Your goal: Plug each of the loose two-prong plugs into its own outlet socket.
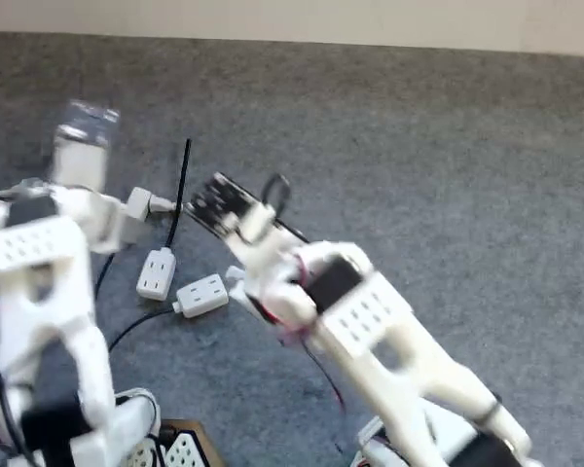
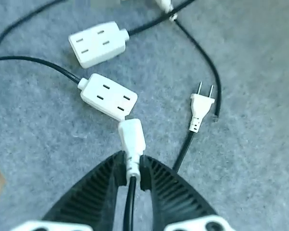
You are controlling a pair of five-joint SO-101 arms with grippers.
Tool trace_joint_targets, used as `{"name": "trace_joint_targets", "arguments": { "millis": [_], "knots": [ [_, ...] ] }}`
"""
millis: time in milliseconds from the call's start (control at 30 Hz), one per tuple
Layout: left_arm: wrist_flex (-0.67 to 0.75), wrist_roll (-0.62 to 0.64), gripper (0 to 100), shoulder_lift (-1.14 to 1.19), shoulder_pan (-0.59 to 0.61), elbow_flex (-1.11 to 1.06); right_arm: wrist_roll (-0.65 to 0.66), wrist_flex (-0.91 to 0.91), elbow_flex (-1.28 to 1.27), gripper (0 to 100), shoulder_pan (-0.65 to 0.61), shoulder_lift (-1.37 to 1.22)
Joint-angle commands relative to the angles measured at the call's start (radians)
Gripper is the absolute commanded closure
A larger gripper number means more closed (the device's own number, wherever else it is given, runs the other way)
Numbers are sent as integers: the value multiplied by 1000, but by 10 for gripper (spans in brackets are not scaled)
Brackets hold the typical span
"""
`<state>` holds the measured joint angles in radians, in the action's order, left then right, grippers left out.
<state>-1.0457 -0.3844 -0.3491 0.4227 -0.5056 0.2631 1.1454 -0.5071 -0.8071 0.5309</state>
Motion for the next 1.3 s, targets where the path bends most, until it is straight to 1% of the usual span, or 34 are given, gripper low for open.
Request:
{"name": "trace_joint_targets", "arguments": {
  "millis": [0, 133, 200, 267, 333, 400, 467, 533, 600, 733, 933, 1267],
  "knots": [
    [-120, -51, 614, 297, 176, 387, -26, 213, 470, 993, 10, -321],
    [-226, -55, 614, 556, 308, 731, -120, 470, 921, 993, 10, -653],
    [-252, -55, 614, 659, 357, 872, -221, 573, 1116, 993, 16, -809],
    [-259, -55, 614, 745, 394, 986, -359, 621, 1270, 993, 13, -941],
    [-259, -55, 614, 820, 420, 1081, -523, 619, 1342, 993, 13, -1024],
    [-258, -77, 614, 885, 444, 1152, -652, 619, 1345, 994, 13, -1061],
    [-256, -114, 614, 943, 460, 1205, -706, 619, 1342, 994, 5, -1069],
    [-253, -117, 614, 992, 481, 1251, -756, 619, 1302, 994, -1, -1064],
    [-252, -118, 614, 1036, 496, 1305, -783, 619, 1257, 994, -8, -1063],
    [-252, -118, 614, 1130, 499, 1414, -753, 619, 1199, 994, -27, -1061],
    [-259, -114, 614, 1234, 490, 1541, -753, 618, 1150, 994, -31, -1012],
    [-302, -114, 614, 1259, 490, 1609, -750, 618, 1087, 994, -41, -983]
  ]
}}
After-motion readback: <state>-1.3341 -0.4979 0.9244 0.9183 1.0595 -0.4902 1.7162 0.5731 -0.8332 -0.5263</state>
